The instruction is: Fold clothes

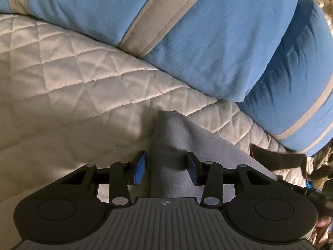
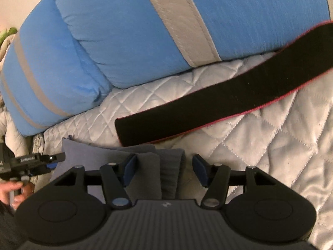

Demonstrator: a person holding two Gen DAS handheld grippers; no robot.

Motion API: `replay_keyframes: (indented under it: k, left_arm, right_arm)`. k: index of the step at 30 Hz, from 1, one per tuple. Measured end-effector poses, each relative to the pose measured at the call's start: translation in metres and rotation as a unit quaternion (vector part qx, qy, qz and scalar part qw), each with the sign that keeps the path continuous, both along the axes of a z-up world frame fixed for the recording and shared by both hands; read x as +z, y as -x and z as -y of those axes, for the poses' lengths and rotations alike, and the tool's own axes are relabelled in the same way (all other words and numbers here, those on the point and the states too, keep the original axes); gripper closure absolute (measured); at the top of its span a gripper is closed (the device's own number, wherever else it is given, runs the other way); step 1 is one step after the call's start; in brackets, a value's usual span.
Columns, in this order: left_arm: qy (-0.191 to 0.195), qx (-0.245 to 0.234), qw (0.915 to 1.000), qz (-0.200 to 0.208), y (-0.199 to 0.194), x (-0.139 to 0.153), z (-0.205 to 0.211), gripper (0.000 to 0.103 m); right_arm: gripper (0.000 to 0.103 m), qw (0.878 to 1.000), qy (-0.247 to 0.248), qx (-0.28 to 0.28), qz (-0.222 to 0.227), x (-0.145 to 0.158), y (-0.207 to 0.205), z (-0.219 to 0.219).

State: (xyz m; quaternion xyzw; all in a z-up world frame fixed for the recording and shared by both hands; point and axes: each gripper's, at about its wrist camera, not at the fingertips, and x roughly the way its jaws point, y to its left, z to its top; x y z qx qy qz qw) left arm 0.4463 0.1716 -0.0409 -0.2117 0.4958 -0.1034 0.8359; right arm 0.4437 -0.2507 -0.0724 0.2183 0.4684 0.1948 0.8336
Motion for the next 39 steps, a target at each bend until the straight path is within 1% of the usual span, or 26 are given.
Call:
replay_keyframes:
  k: [4,6,9,14,18,21,24,27,30,32,33,35,36,37,38,39]
  left_arm:
    - [0.000,0.006,1.0000,-0.002,0.011,0.011,-0.007,0.061]
    - [-0.008,0.007,0.9999,0.004,0.023,0.021,-0.011,0.061]
    - [-0.013,0.000,0.9998,0.013,0.044,0.034,-0.015,0.061]
    - [-0.018,-0.021,0.9994,0.019,0.079,0.046,-0.011,0.061]
    - [-0.039,-0.033,0.9987,-0.001,0.098,0.039,-0.004,0.061]
    - [-0.067,-0.037,0.9969,-0.019,0.109,0.029,0.005,0.061]
    - [-0.085,-0.031,0.9958,-0.018,0.124,0.026,0.006,0.059]
    - [-0.089,-0.025,0.9956,-0.018,0.139,0.028,0.004,0.058]
    - [-0.095,-0.019,0.9952,-0.013,0.158,0.035,0.001,0.058]
    - [-0.101,-0.013,0.9948,-0.004,0.172,0.042,-0.001,0.058]
    - [-0.104,-0.010,0.9945,0.002,0.180,0.045,-0.001,0.058]
    - [-0.108,-0.007,0.9940,0.018,0.196,0.052,0.002,0.055]
    - [-0.108,-0.009,0.9937,0.028,0.203,0.055,0.005,0.048]
    - [-0.109,-0.014,0.9932,0.037,0.211,0.057,0.009,0.038]
    - [-0.110,-0.020,0.9927,0.047,0.217,0.059,0.013,0.034]
    - [-0.111,-0.019,0.9920,0.057,0.223,0.061,0.018,0.029]
  right_arm:
    - [0.030,0.999,-0.032,-0.011,-0.001,0.008,0.008,0.011]
    - [0.030,0.999,-0.031,-0.016,0.008,0.018,0.018,0.013]
    - [0.030,1.000,-0.016,-0.007,0.019,0.035,0.038,0.014]
    - [0.030,1.000,0.011,0.012,0.014,0.047,0.072,0.009]
    - [0.030,0.999,0.046,0.015,0.010,0.050,0.094,0.007]
    - [0.030,0.997,0.077,0.014,-0.001,0.046,0.108,0.006]
    - [0.030,0.994,0.107,0.017,-0.013,0.038,0.117,0.002]
    - [0.029,0.993,0.119,0.015,-0.012,0.039,0.128,0.001]
    - [0.028,0.991,0.129,0.014,-0.002,0.048,0.141,0.001]
    - [0.026,0.990,0.138,0.013,0.011,0.055,0.154,-0.002]
    - [0.023,0.989,0.145,0.012,0.020,0.059,0.160,-0.004]
    - [0.017,0.986,0.162,0.010,0.045,0.069,0.175,-0.009]
    - [0.013,0.985,0.163,0.008,0.058,0.073,0.183,-0.012]
    - [0.006,0.984,0.163,0.005,0.072,0.077,0.192,-0.015]
    - [0.000,0.983,0.163,0.002,0.085,0.081,0.200,-0.018]
    - [0.000,0.983,0.159,-0.002,0.096,0.083,0.208,-0.021]
